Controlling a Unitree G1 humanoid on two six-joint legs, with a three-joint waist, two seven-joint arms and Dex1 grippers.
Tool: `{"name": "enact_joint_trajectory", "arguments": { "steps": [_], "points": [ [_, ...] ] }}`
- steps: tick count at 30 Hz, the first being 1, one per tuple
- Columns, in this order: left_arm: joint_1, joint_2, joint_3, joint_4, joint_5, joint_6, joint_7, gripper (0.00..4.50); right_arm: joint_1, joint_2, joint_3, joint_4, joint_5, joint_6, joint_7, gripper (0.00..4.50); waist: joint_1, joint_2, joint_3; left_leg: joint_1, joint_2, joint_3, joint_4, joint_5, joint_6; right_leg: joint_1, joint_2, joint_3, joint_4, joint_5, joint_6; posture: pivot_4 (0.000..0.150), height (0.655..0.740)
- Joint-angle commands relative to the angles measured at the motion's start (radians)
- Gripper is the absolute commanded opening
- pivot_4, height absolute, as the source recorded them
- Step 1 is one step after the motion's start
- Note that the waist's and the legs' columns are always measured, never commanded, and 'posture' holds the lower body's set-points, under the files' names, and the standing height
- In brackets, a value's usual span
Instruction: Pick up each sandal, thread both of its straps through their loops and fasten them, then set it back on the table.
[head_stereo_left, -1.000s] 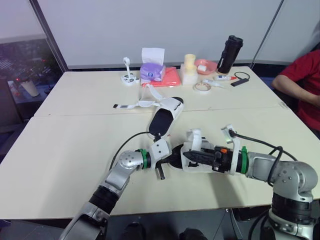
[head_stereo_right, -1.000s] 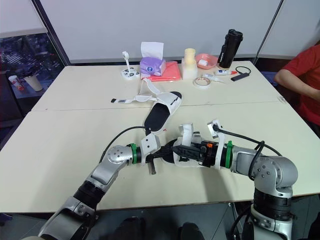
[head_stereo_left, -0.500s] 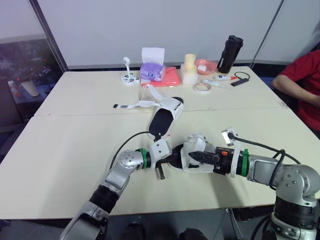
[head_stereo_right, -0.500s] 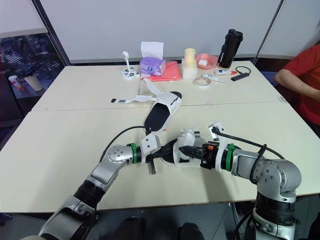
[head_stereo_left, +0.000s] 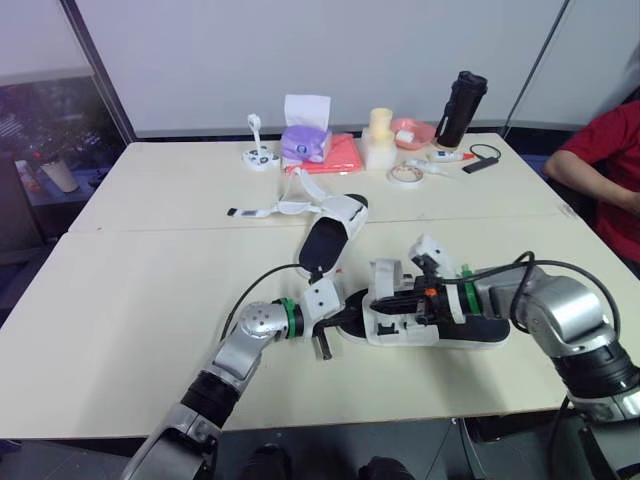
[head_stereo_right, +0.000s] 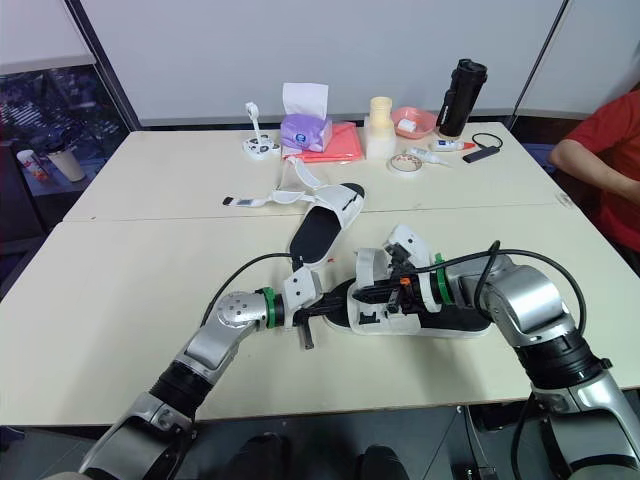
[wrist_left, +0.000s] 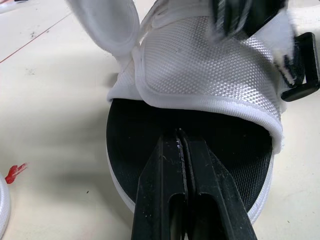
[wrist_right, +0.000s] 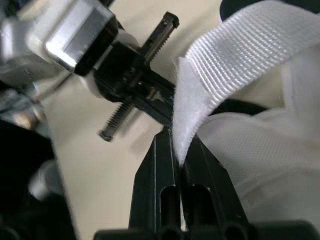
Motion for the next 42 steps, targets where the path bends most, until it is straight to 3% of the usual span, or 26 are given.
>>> {"name": "enact_joint_trajectory", "arguments": {
  "steps": [1,12,20,30,33,40,42],
  "points": [
    [0.061,0.013,-0.034,0.085,0.05,0.071,0.021,0.0,-0.013,-0.032,0.038,-0.004,-0.038,-0.068,0.07,0.08,0.0,0.0,0.0,0.0,0.0,0.0,0.0,0.0,0.0,0.0,0.0,0.0,0.0,0.0,0.0,0.15,0.74],
    [0.068,0.016,-0.033,0.079,0.042,0.077,0.023,0.0,0.033,-0.108,0.049,-0.01,-0.071,-0.154,0.19,0.08,0.001,0.0,0.0,0.0,0.0,-0.003,-0.004,0.0,0.0,0.002,-0.002,0.0,-0.003,0.0,-0.001,0.15,0.74],
    [0.056,0.012,-0.034,0.096,0.042,0.073,0.019,0.0,-0.013,-0.103,0.081,0.043,-0.128,-0.232,0.252,0.08,0.002,0.0,0.0,0.0,-0.003,-0.003,-0.005,0.0,0.0,0.002,-0.004,0.0,-0.003,-0.001,-0.002,0.15,0.74],
    [0.059,0.011,-0.028,0.095,0.041,0.074,0.027,0.0,0.038,-0.084,0.086,0.005,-0.146,-0.236,0.257,0.08,0.001,0.0,0.0,0.0,-0.008,-0.004,-0.005,0.0,0.0,0.002,-0.009,-0.001,-0.003,0.0,0.001,0.15,0.74],
    [0.061,0.011,-0.028,0.092,0.04,0.074,0.027,0.0,0.06,-0.097,0.056,-0.023,-0.12,-0.212,0.259,0.85,0.001,0.0,0.0,0.0,-0.008,-0.004,-0.005,0.0,0.0,0.002,-0.01,-0.002,-0.003,0.0,0.001,0.15,0.74],
    [0.063,0.015,-0.024,0.071,0.022,0.076,0.007,0.0,0.114,-0.128,-0.188,-0.098,0.048,-0.016,0.165,4.32,0.001,-0.001,0.0,0.0,-0.009,-0.004,-0.005,0.0,0.0,0.003,-0.011,-0.002,-0.003,0.001,0.002,0.15,0.74],
    [0.062,0.021,-0.028,0.067,0.016,0.084,-0.013,0.0,0.166,-0.162,-0.291,-0.133,0.106,0.05,0.146,4.32,0.002,-0.001,0.0,-0.001,-0.009,-0.004,-0.005,0.0,0.0,0.003,-0.011,-0.002,-0.003,0.001,0.002,0.15,0.74]
  ]
}}
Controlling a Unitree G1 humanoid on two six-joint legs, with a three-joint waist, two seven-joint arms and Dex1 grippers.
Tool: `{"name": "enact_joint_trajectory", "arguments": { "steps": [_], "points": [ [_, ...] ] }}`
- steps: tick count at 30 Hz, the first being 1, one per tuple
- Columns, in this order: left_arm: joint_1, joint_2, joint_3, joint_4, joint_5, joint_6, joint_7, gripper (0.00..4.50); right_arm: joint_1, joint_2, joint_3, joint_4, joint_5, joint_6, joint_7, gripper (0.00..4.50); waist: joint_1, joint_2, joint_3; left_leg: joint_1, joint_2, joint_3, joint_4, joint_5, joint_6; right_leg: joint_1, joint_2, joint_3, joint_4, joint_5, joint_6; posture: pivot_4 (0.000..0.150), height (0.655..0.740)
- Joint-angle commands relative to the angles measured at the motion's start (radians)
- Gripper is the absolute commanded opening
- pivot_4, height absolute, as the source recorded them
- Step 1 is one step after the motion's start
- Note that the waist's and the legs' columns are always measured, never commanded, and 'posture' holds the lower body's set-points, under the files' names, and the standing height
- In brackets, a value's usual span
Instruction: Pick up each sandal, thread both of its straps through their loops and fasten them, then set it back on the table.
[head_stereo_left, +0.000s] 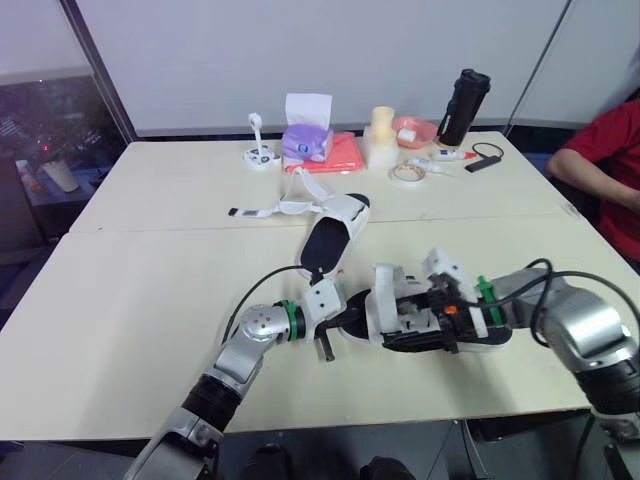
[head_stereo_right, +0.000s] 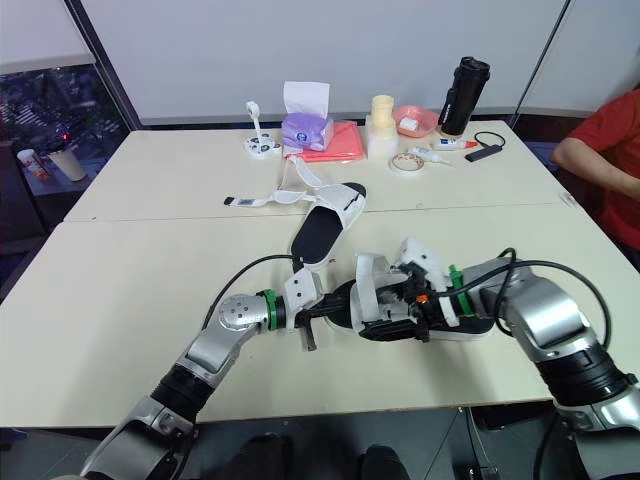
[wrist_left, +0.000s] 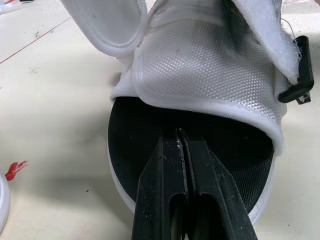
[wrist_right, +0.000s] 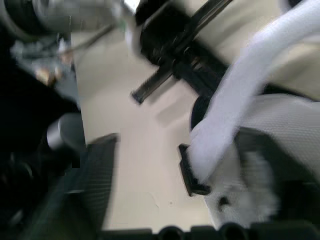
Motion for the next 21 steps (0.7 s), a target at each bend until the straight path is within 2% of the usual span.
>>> {"name": "enact_joint_trajectory", "arguments": {
  "steps": [1,5,8,14,21],
  "points": [
    [0.045,0.035,-0.027,0.083,0.029,0.083,-0.028,0.0,0.069,-0.062,-0.186,-0.065,0.1,0.11,-0.041,4.32,0.0,0.0,0.0,0.0,0.0,0.0,0.0,0.0,0.0,0.0,0.0,0.0,0.0,0.0,0.0,0.15,0.74],
    [0.032,0.064,-0.064,0.085,0.063,0.098,-0.06,0.0,0.234,-0.06,-0.37,-0.192,0.254,0.259,-0.098,4.32,-0.002,0.0,0.0,0.0,0.0,0.001,-0.005,0.0,0.0,-0.002,-0.001,0.0,-0.001,0.0,0.001,0.15,0.74],
    [0.018,0.083,-0.09,0.09,0.091,0.087,-0.069,0.0,0.363,-0.005,-0.424,-0.298,0.327,0.314,-0.176,4.32,-0.003,0.0,-0.001,0.001,0.0,0.001,-0.007,0.0,0.0,-0.002,0.001,0.0,0.0,0.0,0.001,0.15,0.74],
    [0.004,0.074,-0.087,0.099,0.076,0.079,-0.077,0.0,0.491,0.193,-0.373,-0.371,0.337,0.296,-0.398,4.32,-0.005,-0.003,-0.001,0.001,0.0,0.001,-0.006,0.0,0.0,-0.002,0.002,0.0,0.0,0.0,0.003,0.15,0.74],
    [0.0,0.072,-0.077,0.111,0.065,0.077,-0.077,0.0,0.481,0.323,-0.345,-0.338,0.345,0.258,-0.551,4.32,-0.005,-0.002,-0.002,0.001,0.0,0.001,-0.006,0.0,0.0,-0.002,0.002,0.0,0.0,-0.001,0.003,0.15,0.74]
  ]
}}
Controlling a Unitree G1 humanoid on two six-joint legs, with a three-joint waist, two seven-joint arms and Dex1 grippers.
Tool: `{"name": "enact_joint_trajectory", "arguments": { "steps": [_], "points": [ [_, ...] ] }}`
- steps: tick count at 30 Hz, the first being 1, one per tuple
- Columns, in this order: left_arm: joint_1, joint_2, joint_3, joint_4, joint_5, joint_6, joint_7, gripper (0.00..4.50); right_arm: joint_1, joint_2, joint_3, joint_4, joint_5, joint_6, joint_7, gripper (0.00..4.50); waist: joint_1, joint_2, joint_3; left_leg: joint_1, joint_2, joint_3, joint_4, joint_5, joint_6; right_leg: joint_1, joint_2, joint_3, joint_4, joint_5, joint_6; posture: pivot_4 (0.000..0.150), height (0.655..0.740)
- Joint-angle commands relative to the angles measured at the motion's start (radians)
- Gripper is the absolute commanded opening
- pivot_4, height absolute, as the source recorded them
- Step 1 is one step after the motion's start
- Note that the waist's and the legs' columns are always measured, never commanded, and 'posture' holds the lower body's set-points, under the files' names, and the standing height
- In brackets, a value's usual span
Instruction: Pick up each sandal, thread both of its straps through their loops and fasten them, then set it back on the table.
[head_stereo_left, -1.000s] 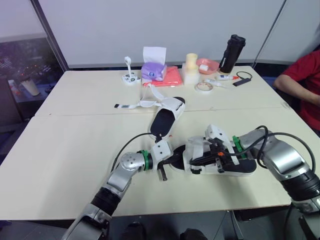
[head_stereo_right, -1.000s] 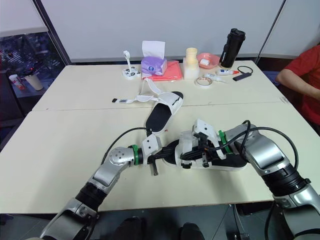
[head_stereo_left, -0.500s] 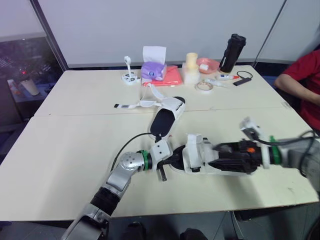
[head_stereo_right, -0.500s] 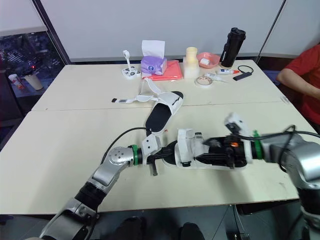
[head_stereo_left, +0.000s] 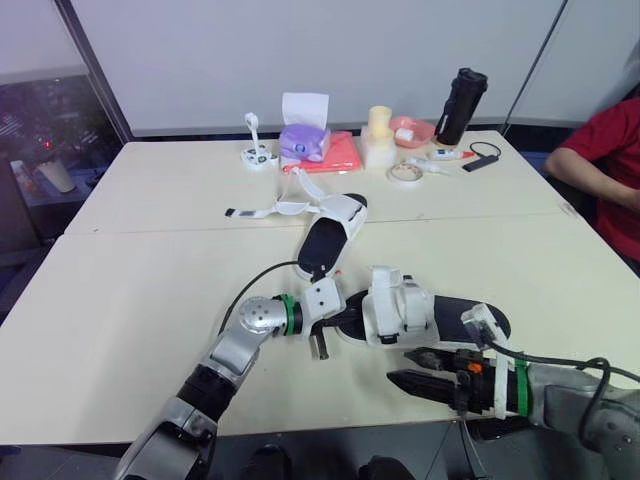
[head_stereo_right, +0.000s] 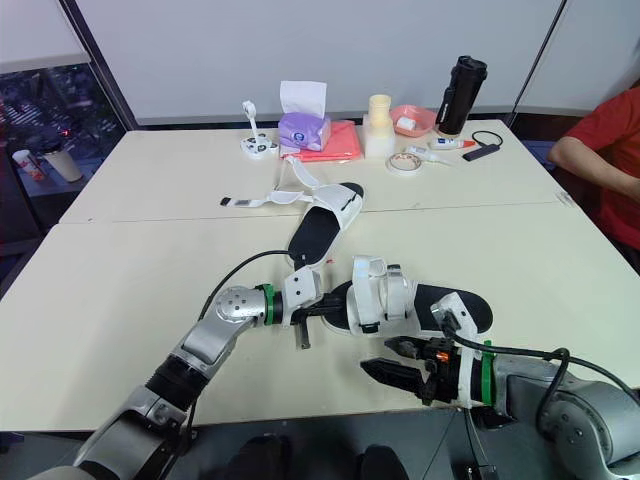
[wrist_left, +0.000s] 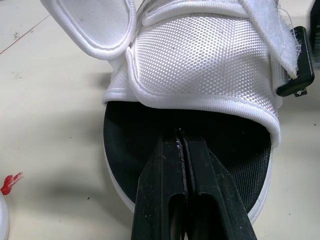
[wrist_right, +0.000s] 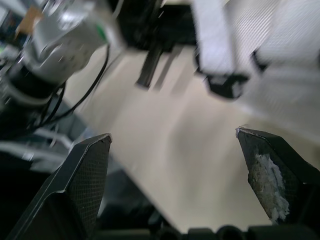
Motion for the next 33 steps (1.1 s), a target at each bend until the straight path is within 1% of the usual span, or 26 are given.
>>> {"name": "enact_joint_trajectory", "arguments": {
  "steps": [1,5,10,15,17,19,22,25,33],
  "points": [
    [0.051,0.024,-0.05,0.109,0.059,0.061,-0.014,0.0,-0.018,0.015,0.006,-0.001,0.016,-0.029,-0.048,4.32,0.0,0.0,0.0,0.0,0.0,0.0,0.0,0.0,0.0,0.0,0.0,0.0,0.0,0.0,0.0,0.15,0.74],
    [0.053,0.022,-0.048,0.111,0.057,0.062,-0.012,0.0,-0.024,-0.001,0.014,0.019,0.017,-0.042,-0.058,4.32,-0.001,0.0,0.0,0.0,0.0,0.0,0.0,0.0,0.0,0.0,0.0,0.0,0.0,0.0,0.0,0.15,0.74],
    [0.054,0.013,-0.048,0.115,0.057,0.06,-0.003,0.0,-0.057,0.013,0.024,0.048,0.026,-0.054,-0.079,4.32,-0.001,0.0,0.0,0.0,0.0,0.0,0.0,0.0,0.0,0.001,0.0,0.0,0.0,0.0,0.0,0.15,0.74],
    [0.063,0.007,-0.041,0.111,0.056,0.064,0.007,0.0,-0.081,0.06,0.005,0.071,0.079,-0.051,-0.123,4.32,-0.003,-0.001,-0.001,0.002,0.0,0.0,0.0,0.0,0.0,0.002,0.001,0.0,0.0,0.0,0.0,0.15,0.74],
    [0.064,0.007,-0.038,0.11,0.056,0.065,0.007,0.0,-0.086,0.067,-0.002,0.076,0.098,-0.05,-0.138,3.81,-0.005,-0.001,-0.002,0.002,0.0,-0.001,0.0,0.0,0.0,0.002,0.002,0.001,0.0,0.0,0.0,0.15,0.74],
    [0.066,0.007,-0.037,0.11,0.057,0.065,0.007,0.0,-0.087,0.073,-0.005,0.077,0.112,-0.05,-0.151,3.03,-0.005,-0.001,-0.002,0.002,0.0,-0.002,0.001,0.0,0.0,0.001,0.002,0.002,0.0,0.0,-0.001,0.15,0.74],
    [0.067,0.007,-0.037,0.11,0.057,0.064,0.008,0.0,-0.088,0.083,-0.008,0.074,0.136,-0.05,-0.169,1.6,-0.004,0.0,-0.002,0.002,0.0,-0.003,0.001,0.0,0.0,0.001,0.002,0.002,0.0,0.0,-0.001,0.15,0.74],
    [0.069,0.006,-0.036,0.11,0.058,0.065,0.007,0.0,-0.085,0.089,-0.006,0.069,0.153,-0.049,-0.188,0.01,-0.002,0.0,-0.002,0.002,0.0,-0.003,0.0,0.0,0.0,0.001,0.003,0.002,0.001,0.0,-0.001,0.15,0.74],
    [0.069,0.002,-0.034,0.117,0.058,0.063,0.008,0.0,-0.042,0.067,0.03,0.052,0.155,-0.045,-0.187,0.01,-0.002,0.0,-0.003,0.002,0.0,-0.003,0.0,0.0,0.0,0.001,0.003,0.002,0.001,0.0,-0.001,0.15,0.74]
  ]
}}
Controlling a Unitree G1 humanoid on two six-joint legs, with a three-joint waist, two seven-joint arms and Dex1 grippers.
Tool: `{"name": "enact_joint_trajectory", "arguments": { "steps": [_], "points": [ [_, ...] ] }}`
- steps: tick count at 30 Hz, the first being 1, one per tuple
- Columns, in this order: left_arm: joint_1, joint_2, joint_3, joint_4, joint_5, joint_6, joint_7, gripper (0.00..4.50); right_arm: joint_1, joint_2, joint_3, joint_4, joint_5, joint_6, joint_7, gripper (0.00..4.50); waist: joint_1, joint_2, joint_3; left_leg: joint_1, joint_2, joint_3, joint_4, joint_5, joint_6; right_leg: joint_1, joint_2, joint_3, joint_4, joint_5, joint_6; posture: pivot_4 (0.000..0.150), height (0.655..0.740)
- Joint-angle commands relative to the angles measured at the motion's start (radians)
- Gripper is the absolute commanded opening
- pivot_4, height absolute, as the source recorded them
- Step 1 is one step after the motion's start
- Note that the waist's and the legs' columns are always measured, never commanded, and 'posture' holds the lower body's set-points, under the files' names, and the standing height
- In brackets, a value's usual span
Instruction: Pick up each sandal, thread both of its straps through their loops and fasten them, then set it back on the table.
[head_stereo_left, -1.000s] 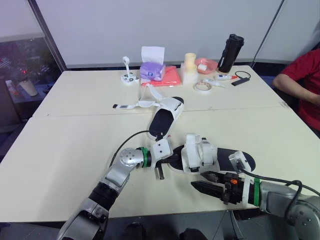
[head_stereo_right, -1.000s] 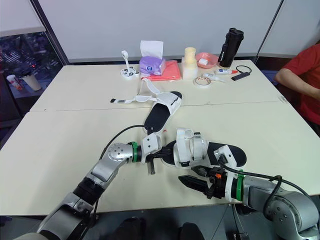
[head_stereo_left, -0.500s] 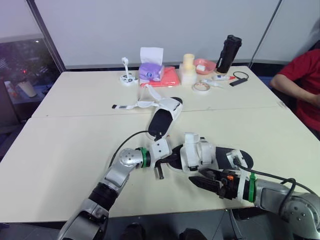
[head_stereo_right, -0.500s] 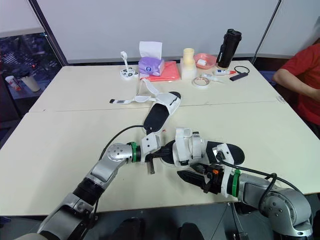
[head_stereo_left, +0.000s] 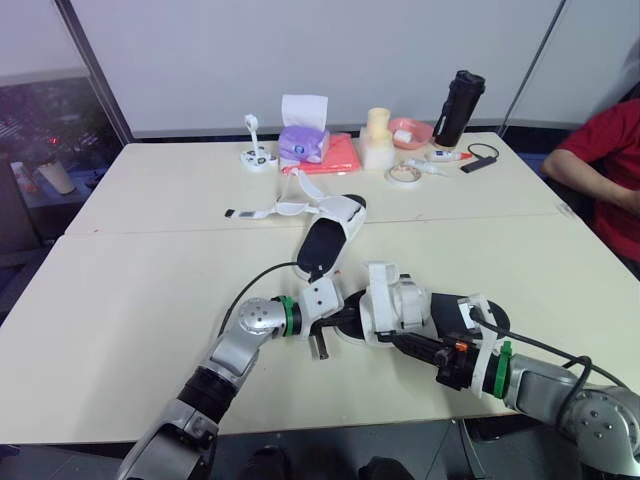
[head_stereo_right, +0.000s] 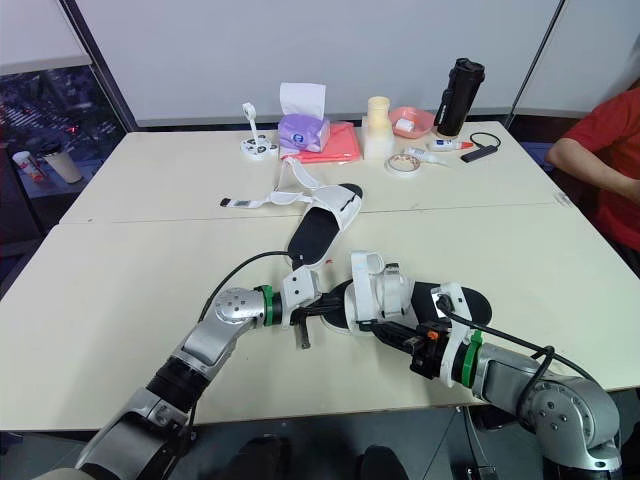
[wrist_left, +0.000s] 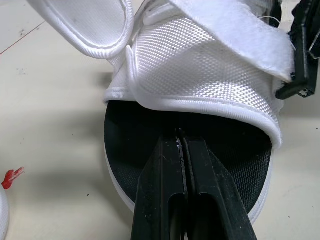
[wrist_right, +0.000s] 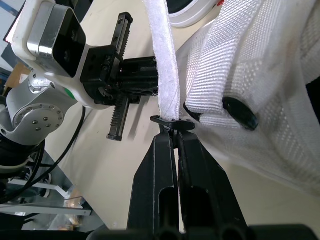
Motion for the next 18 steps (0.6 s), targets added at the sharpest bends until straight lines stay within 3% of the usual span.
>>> {"name": "enact_joint_trajectory", "arguments": {
  "steps": [1,18],
  "points": [
    [0.055,0.015,-0.054,0.107,0.06,0.063,-0.001,0.0,0.012,-0.008,0.032,-0.05,0.039,-0.008,0.019,0.01,0.0,0.0,0.0,0.0,0.0,0.0,0.0,0.0,0.0,0.0,0.0,0.0,0.0,0.0,0.0,0.15,0.74],
    [0.052,0.008,-0.049,0.121,0.059,0.064,0.008,0.0,0.162,-0.228,0.123,-0.118,0.032,-0.032,0.186,0.01,0.004,0.0,-0.003,0.0,0.0,0.0,0.0,0.0,0.0,0.001,0.0,-0.001,0.0,0.0,0.0,0.15,0.74]
  ]
}}
